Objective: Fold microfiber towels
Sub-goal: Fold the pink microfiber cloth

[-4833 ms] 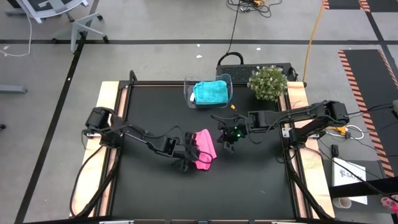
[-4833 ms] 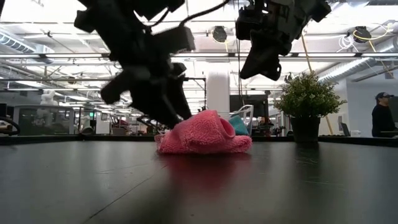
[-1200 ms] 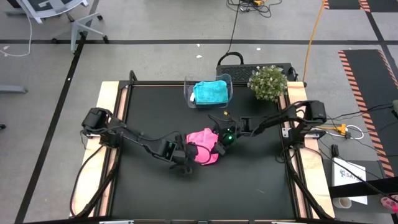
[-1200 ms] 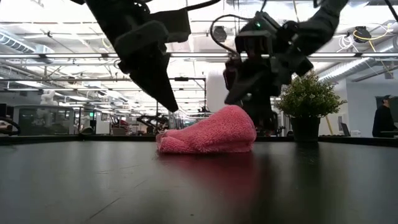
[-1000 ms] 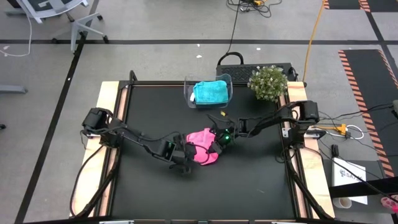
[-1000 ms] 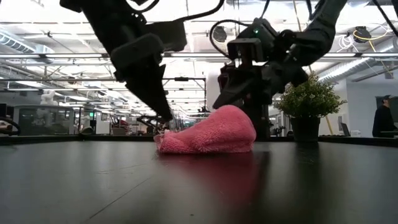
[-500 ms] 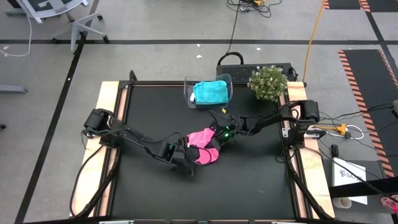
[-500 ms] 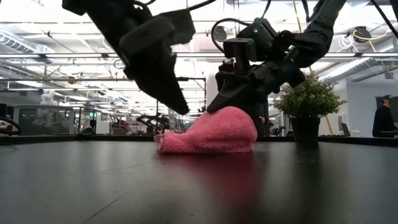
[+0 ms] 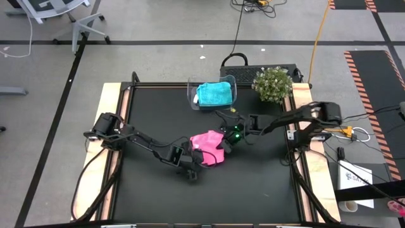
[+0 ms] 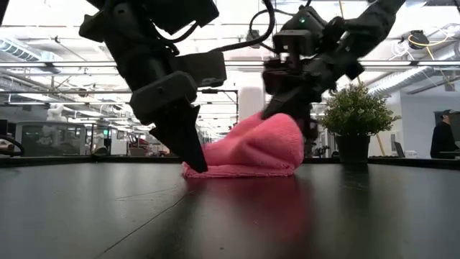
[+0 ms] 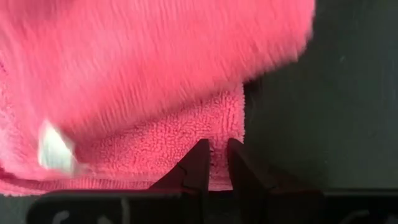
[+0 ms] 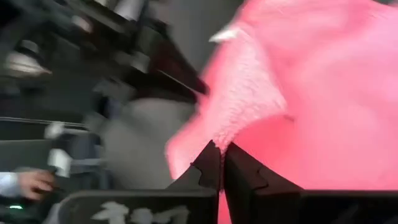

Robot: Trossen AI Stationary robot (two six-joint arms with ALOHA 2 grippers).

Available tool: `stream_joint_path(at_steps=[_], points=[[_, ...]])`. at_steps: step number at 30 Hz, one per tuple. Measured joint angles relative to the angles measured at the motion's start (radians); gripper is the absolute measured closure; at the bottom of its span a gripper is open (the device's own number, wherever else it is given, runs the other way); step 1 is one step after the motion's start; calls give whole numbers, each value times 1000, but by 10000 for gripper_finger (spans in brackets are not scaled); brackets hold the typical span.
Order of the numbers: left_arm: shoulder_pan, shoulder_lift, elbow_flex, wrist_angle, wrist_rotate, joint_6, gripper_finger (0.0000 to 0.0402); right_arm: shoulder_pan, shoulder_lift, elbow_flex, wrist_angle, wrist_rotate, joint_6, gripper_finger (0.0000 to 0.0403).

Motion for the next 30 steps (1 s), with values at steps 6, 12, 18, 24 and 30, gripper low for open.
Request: stream_joint_path(at_steps=[6,12,18,24,30], points=[[6,-1,1,3,1,-3,339,0,-178,-1,-410,145,-91,402],[6,-1,1,2,1,-12,339,0,-363,-1,-762,330,-106,402],[6,-1,1,2,1,-27,339,-1,-491,-1,-881,500,-187,402],[6,-1,1,2,1,-36,339,-17,-542,-1,-966,513,-187,389],[6,-1,1,-2,1,-36,339,-18,-526,-1,-1045,511,-183,354]])
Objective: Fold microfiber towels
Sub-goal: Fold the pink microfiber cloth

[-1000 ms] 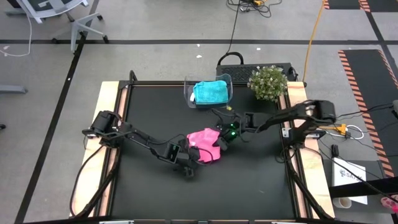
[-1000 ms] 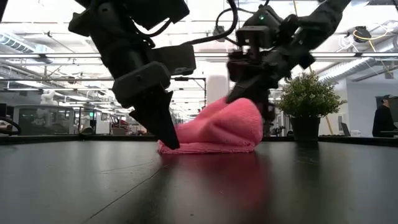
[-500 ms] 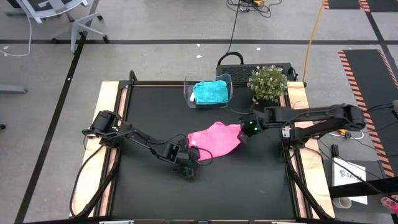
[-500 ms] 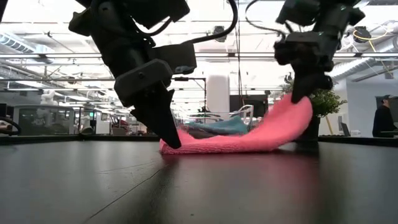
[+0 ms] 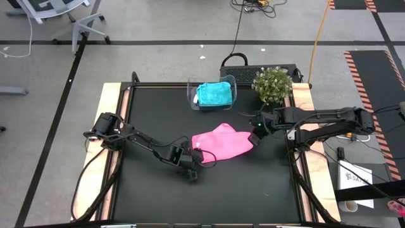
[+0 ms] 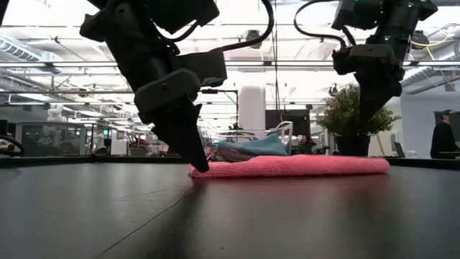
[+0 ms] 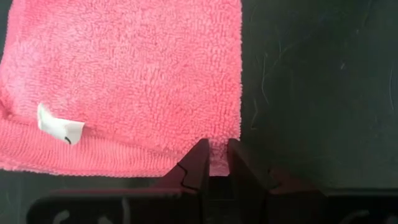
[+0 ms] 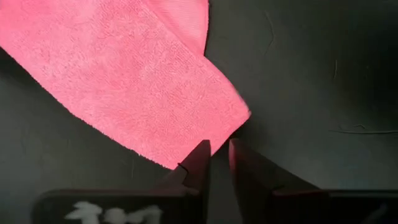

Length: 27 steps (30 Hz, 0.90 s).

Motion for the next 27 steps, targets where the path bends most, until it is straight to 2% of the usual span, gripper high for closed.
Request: stream_joint_path(at_steps=[9,12,16,20,23,27], points=[[0,0,0,-3,-8,0,339,2,27,0,45,-4,2,300],[11,0,0,-2,-34,1,339,18,38,0,136,-25,-14,294],[54,-1,0,23,-61,3,339,35,94,0,322,3,-72,295],[93,-2,0,38,-46,2,339,24,213,1,509,1,-149,303],[107,-2,0,29,-3,-14,339,5,314,1,555,5,-204,321],[105,-9,0,14,43,-26,339,-41,415,0,593,28,-219,380]])
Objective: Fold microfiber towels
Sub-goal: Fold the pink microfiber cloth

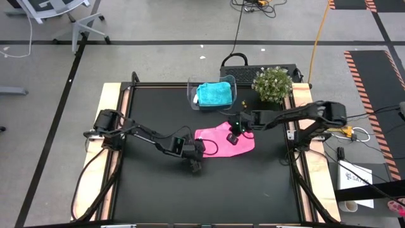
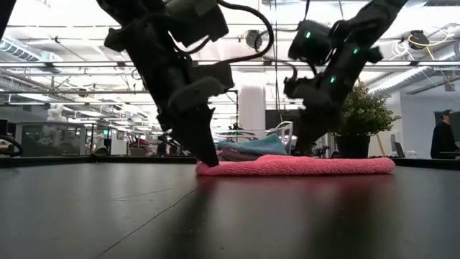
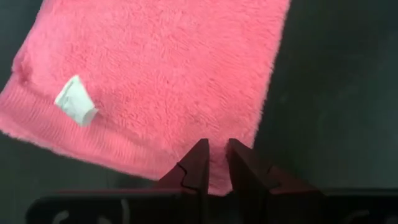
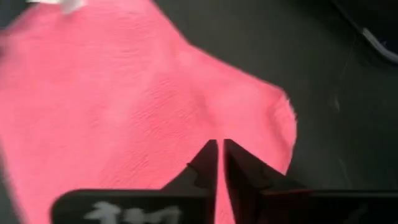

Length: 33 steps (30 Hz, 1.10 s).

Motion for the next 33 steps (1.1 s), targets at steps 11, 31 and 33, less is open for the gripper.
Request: stream_joint_path(at_steps=[11,31,33], points=[[-9,-100,0,54,-47,-18,339,-56,92,0,96,-3,-45,402],[66,5,0,58,-78,-45,339,-57,85,-57,120,87,-27,403],[63,5,0,36,-79,-59,339,-57,84,-89,153,94,-11,403]])
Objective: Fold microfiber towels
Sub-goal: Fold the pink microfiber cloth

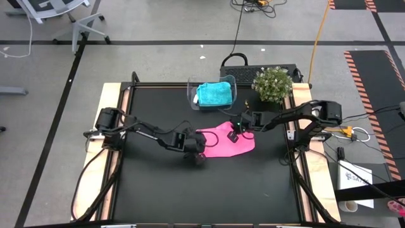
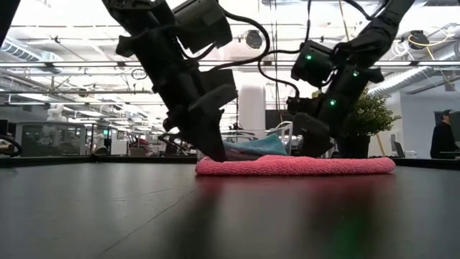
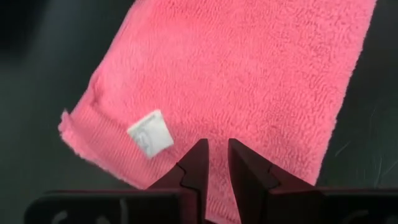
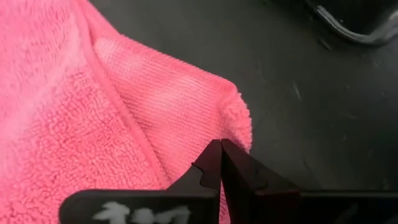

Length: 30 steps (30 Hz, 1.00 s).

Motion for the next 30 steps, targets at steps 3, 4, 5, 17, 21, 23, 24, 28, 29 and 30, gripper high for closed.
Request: stream_joint_path(at_steps=[3,4,5,17,21,23,24,28,29,30], points=[[-6,0,0,-41,-1,-23,339,1,-7,-46,24,21,24,403],[-9,0,0,-52,-1,-31,339,1,-10,-61,26,22,24,403],[-13,0,0,-67,-1,-42,339,1,-13,-75,20,21,24,403],[-53,0,0,-141,-3,-99,339,1,-242,-137,-273,8,24,403],[-52,0,0,-139,-6,-99,339,0,-358,-138,-275,0,40,403],[-52,0,0,-140,-8,-99,339,0,-408,-136,-280,-20,49,403],[-51,0,0,-140,-9,-98,339,0,-431,-137,-286,-46,51,403],[-51,0,0,-140,-10,-98,339,0,-500,-137,-307,-156,89,400],[-51,0,0,-140,-10,-98,339,0,-510,-137,-327,-180,99,397],[-51,0,0,-140,-10,-98,339,0,-516,-137,-351,-200,108,394]])
